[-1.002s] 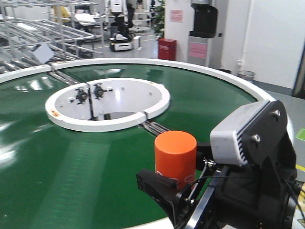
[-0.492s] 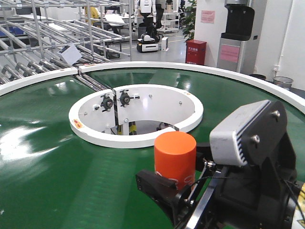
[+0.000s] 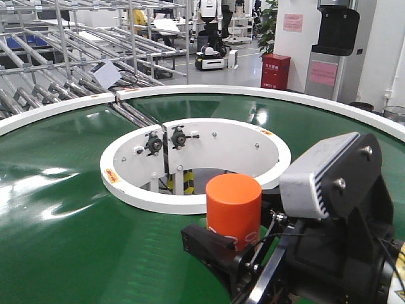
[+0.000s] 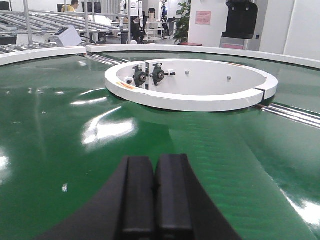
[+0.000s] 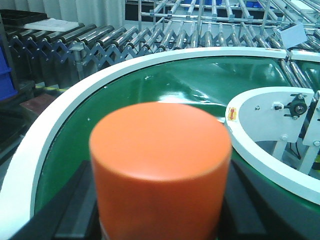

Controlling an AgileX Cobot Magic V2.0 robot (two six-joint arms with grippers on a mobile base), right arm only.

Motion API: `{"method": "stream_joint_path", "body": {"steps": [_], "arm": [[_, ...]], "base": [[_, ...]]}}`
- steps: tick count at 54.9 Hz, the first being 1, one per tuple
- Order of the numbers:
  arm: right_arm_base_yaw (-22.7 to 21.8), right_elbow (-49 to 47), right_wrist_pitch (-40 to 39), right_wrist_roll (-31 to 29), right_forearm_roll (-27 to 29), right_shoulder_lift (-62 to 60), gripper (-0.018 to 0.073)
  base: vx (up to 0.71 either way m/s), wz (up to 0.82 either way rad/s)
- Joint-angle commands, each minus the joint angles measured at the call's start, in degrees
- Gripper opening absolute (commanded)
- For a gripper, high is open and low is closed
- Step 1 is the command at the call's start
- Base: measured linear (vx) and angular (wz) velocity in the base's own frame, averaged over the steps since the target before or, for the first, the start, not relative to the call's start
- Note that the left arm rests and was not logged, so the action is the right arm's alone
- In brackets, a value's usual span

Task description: Grab orange capacitor from left shelf to right conveyor

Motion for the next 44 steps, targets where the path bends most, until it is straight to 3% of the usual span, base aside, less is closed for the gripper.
{"method": "stream_joint_path", "body": {"steps": [1,44], "arm": [[0.0,-1.79,-5.23,-0.33,-0.06,-1.19,-0.0007],[0.0,-1.79,-5.23,-0.33,-0.06,-1.19,-0.0007]], "base": [[0.09,0.05],[0.02,0.01]]}}
